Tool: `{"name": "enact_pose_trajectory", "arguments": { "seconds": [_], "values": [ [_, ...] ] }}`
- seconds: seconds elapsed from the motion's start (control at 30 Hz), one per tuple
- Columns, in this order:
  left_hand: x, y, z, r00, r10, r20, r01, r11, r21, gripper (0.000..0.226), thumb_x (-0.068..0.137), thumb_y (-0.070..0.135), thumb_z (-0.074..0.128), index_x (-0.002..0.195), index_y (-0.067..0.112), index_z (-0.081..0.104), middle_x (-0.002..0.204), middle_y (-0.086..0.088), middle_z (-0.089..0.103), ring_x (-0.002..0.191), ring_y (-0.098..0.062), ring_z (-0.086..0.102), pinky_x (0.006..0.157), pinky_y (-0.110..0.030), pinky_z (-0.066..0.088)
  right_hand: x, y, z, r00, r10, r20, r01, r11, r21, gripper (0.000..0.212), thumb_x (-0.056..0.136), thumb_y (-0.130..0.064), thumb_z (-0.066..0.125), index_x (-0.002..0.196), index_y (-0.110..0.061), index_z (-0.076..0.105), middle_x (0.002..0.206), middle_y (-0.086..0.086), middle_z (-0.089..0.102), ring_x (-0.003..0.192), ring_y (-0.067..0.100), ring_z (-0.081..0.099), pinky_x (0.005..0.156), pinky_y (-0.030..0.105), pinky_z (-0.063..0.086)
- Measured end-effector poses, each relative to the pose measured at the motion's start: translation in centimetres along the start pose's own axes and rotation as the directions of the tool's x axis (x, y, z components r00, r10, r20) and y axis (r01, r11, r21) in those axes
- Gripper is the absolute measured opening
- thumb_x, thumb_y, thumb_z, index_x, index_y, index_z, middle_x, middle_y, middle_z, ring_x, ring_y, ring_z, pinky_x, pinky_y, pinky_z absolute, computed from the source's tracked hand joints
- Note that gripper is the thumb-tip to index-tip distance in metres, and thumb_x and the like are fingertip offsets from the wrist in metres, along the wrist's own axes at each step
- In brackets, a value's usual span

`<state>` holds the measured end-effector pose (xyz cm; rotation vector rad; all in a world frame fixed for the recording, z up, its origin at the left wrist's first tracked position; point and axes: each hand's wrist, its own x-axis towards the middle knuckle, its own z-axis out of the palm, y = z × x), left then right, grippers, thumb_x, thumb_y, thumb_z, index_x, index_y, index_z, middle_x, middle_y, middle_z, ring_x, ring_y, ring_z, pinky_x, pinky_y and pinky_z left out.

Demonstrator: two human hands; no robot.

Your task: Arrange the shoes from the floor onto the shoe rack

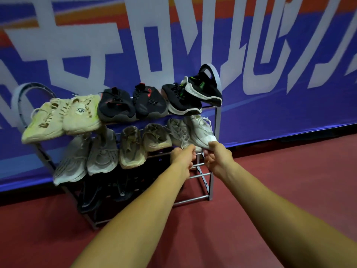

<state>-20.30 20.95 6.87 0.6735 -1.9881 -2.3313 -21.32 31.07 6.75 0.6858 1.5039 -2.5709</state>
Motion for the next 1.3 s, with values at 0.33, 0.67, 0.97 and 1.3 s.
{"name": "enact_pose_trajectory", "arguments": {
  "seconds": [0.33,0.67,0.97,1.3],
  "values": [
    [0.1,0.7,-1.5,0.999,-0.012,-0.041,0.016,0.996,0.091,0.014,0.083,0.029,0.063,0.083,0.015,0.064,0.068,0.002,0.060,0.056,-0.011,0.056,0.046,-0.019,0.035,-0.1,-0.1,-0.6,0.997,-0.074,-0.032,0.071,0.992,-0.106,0.011,0.087,-0.012,0.062,0.082,-0.002,0.062,0.060,0.006,0.057,0.036,0.009,0.038,0.042,0.023,0.028],
    [0.5,0.2,-2.7,0.997,0.067,-0.027,-0.061,0.981,0.186,0.018,0.082,0.027,0.075,0.076,0.012,0.068,0.067,0.000,0.067,0.049,-0.006,0.055,0.041,-0.016,0.034,0.6,1.2,-0.9,0.997,-0.061,-0.043,0.052,0.981,-0.188,0.019,0.092,-0.013,0.058,0.076,-0.007,0.051,0.054,0.003,0.046,0.030,0.008,0.033,0.036,0.022,0.026],
    [-0.6,2.2,-5.8,0.997,0.006,0.081,-0.031,0.951,0.308,0.014,0.087,0.025,0.068,0.076,0.017,0.063,0.069,0.004,0.067,0.052,-0.005,0.053,0.045,-0.017,0.030,-0.5,-0.5,-2.6,0.937,-0.348,-0.018,0.188,0.550,-0.814,0.040,0.084,-0.037,0.064,0.085,0.002,0.060,0.084,0.015,0.065,0.077,0.032,0.060,0.056,0.031,0.040],
    [-2.4,2.4,-14.2,0.974,0.224,0.015,-0.205,0.859,0.470,0.009,0.087,0.026,0.069,0.083,0.018,0.068,0.084,-0.003,0.073,0.071,-0.013,0.065,0.059,-0.023,0.048,-4.5,1.6,1.4,0.829,-0.429,0.359,0.511,0.319,-0.799,0.016,0.087,-0.027,0.061,0.096,-0.014,0.066,0.088,-0.002,0.070,0.087,0.018,0.063,0.073,0.031,0.046]
  ]
}}
